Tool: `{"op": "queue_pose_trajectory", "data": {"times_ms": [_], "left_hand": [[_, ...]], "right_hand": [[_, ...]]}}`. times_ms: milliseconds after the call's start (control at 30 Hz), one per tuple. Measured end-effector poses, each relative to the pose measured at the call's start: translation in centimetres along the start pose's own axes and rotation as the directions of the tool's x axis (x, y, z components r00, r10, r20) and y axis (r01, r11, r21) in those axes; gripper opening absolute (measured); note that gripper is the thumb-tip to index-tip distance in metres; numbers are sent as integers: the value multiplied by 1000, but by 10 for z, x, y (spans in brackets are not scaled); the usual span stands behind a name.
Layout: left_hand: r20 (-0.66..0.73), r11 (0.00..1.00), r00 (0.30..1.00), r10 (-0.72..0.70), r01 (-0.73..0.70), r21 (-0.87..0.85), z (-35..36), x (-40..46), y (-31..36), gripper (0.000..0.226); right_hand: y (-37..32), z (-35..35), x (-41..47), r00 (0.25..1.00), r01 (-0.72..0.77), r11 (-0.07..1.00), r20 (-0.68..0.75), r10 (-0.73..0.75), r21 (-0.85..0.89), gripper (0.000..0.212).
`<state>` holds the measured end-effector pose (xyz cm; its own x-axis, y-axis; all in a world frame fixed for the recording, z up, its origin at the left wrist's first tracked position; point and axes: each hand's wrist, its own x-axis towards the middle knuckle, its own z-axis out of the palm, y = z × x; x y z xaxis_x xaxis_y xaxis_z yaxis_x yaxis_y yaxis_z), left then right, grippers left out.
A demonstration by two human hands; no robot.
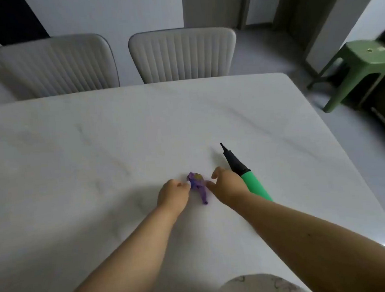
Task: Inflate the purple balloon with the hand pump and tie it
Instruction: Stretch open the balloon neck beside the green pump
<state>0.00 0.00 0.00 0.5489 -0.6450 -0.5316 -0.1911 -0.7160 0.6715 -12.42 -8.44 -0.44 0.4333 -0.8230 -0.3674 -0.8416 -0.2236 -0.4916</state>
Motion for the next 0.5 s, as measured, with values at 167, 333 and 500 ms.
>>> {"op": "queue_pose_trajectory", "data": {"times_ms": [167,333,500], "left_hand": [[85,971,993,-78,95,-220,19,9,-13,32],[214,908,974,-79,159,-387,26,-6,-8,27],[188,893,981,-47,126,-433,22,-13,-6,28]], "right_hand": [[8,26,-9,991,-130,991,33,131,-32,48],[16,37,-15,998,-57,998,-12,57,-4,17],[15,25,-18,997,-67,956,-22,76,286,11]]}}
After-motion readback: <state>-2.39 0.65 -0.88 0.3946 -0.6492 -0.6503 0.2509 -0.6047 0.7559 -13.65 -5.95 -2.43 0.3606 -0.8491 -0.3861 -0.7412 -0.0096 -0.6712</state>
